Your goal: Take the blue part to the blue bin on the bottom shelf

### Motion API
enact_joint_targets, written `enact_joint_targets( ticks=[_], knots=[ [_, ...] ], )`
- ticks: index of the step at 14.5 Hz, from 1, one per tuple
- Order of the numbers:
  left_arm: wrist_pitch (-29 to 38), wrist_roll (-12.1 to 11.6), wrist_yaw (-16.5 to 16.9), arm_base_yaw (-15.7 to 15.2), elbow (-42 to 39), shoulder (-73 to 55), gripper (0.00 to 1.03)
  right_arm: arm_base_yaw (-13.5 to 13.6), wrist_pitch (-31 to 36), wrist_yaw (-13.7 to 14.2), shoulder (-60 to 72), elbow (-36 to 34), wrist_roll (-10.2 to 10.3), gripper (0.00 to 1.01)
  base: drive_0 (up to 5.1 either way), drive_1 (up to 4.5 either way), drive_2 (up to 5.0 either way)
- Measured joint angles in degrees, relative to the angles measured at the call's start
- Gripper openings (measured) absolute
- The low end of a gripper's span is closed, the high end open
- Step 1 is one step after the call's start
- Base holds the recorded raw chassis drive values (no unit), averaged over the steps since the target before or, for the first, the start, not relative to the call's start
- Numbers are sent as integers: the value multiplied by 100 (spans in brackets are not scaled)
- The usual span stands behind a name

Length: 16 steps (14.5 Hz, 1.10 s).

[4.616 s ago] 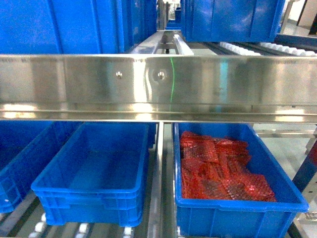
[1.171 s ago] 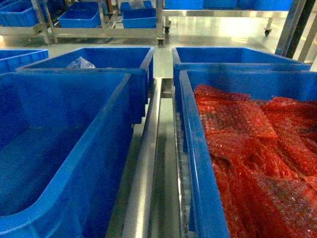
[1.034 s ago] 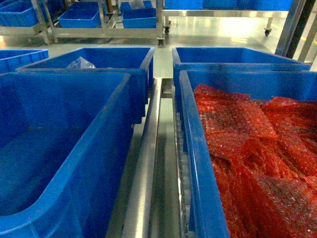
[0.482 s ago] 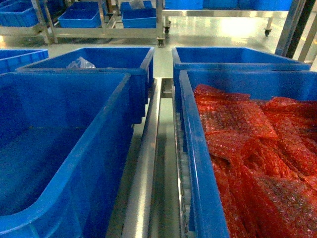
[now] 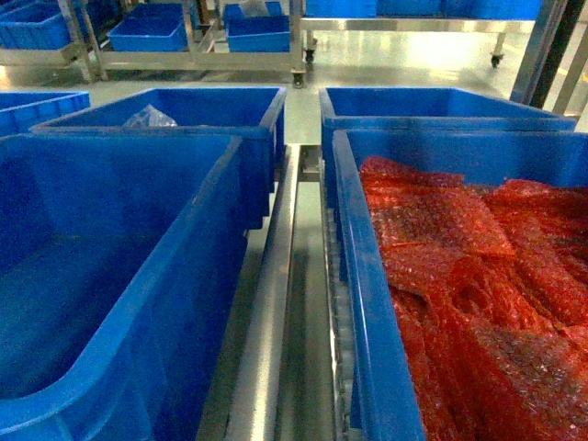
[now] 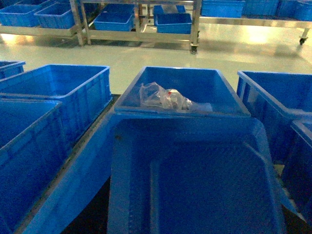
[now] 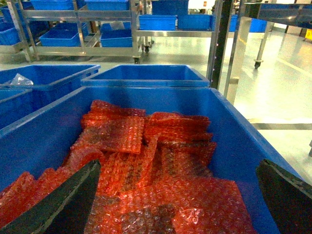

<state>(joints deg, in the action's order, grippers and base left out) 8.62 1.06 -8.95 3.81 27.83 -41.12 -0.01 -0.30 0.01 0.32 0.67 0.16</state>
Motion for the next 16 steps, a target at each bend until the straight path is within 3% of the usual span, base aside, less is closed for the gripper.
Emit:
enact_joint_targets(
  ticks=[9,10,11,12,14,16],
  knots=[
    [0,0,0,0,0,0,43,0,-2,0,0,0,0,98,0,0,0],
    [4,-4,-142,39,0,-2,43,0,-2,0,0,0,0,98,0,0,0],
    [4,-4,-603,142,0,-33,43,0,-2,0,0,0,0,98,0,0,0],
    [35,-2,-678,190,0,-116,43,0,0,0,0,0,0,98,0,0,0],
    [4,37,-590,345,127,-597,43,0,0,0,0,0,0,98,0,0,0],
    [-52,249,-140,435,503,-1333,43,0,0,0,0,0,0,98,0,0,0]
  ],
)
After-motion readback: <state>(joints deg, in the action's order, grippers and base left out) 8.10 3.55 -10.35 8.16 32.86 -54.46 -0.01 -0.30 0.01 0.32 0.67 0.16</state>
